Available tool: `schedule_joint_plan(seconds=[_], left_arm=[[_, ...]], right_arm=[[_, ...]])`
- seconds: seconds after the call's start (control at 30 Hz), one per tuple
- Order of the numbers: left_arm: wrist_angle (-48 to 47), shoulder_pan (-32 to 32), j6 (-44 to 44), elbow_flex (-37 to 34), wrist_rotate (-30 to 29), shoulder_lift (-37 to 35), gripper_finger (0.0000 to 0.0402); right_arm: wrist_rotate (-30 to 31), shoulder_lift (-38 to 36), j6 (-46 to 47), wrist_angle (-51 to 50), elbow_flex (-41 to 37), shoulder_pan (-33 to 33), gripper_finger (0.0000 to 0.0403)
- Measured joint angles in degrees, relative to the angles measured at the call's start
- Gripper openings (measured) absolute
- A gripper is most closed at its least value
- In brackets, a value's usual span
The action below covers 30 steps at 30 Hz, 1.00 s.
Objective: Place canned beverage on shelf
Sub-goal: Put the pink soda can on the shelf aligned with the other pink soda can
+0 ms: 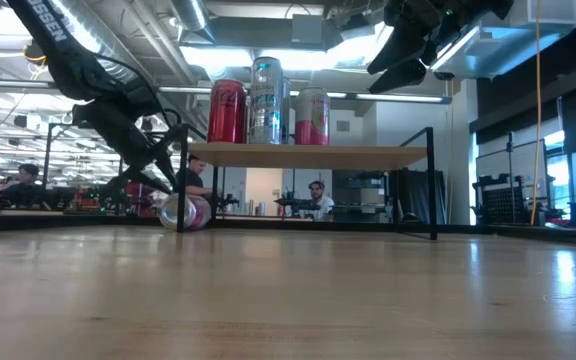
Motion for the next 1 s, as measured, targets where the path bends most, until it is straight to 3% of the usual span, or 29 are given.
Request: schedule_joint_plan(seconds=[0.1,0.4,0.53,0.73,1.0], left_arm=[[1.52,0.17,0.0,0.0,2.68,0.12,0.0048],[2.84,-0.13,0.4,0.16,2.31,2.93,0.0041],[1.07,0.38,1.46,0.07,-2.44,0.47,0.0041],[-14.89,0.62,5.79,2.94,-12.97,-7.69,0.0041],[-19.72,-0.15,7.09,4.07,-15.05,-14.94,0.0043]], right_arm=[[0.0,0.0,0.0,0.13,0.0,0.0,0.0351],[0.01,0.0,0.0,0.42,0.0,0.0,0.0351],[0.01,0.0,0.0,0.45,0.0,0.0,0.0351],[0.02,0.0,0.0,0.45,0.0,0.0,0.0351],[0.02,0.0,0.0,0.47,0.0,0.0,0.0351]])
